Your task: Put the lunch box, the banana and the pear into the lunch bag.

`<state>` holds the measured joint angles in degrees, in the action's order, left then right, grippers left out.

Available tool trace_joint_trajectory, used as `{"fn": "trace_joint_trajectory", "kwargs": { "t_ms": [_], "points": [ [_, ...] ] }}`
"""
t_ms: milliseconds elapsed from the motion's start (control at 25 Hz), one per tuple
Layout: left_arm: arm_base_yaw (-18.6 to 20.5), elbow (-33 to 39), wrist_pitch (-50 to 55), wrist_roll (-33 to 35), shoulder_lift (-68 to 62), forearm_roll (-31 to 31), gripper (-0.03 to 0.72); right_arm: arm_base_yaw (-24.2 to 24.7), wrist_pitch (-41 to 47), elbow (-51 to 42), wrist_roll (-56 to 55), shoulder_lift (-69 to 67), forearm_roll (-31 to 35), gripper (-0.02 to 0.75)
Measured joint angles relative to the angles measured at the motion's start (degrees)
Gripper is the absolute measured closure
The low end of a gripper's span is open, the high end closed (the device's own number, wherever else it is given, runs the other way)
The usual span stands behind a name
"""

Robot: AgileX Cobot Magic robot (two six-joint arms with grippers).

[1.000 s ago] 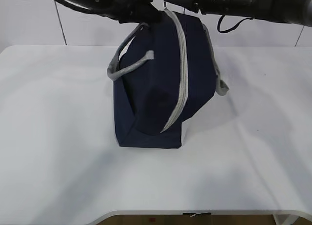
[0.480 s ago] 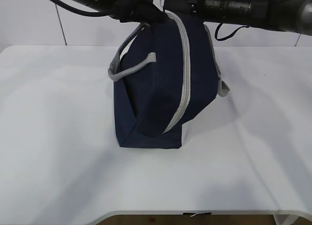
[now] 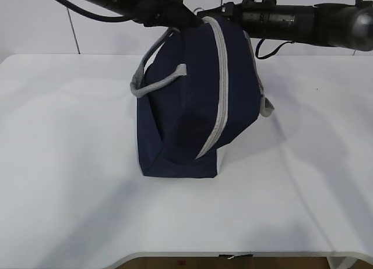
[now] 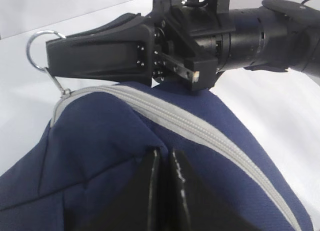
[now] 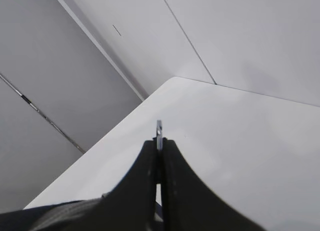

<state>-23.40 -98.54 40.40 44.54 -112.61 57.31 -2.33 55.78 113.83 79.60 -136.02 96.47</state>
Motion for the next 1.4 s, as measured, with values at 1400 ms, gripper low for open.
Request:
{"fn": "trace_joint_trajectory", "kwargs": {
  "t_ms": [1400],
  "points": [
    [0.14,0.0,-0.55,2.83,0.0,2.25,0.679,0.0,-4.64,0.36,-4.78,0.0,-12.12,0.72]
  ]
}}
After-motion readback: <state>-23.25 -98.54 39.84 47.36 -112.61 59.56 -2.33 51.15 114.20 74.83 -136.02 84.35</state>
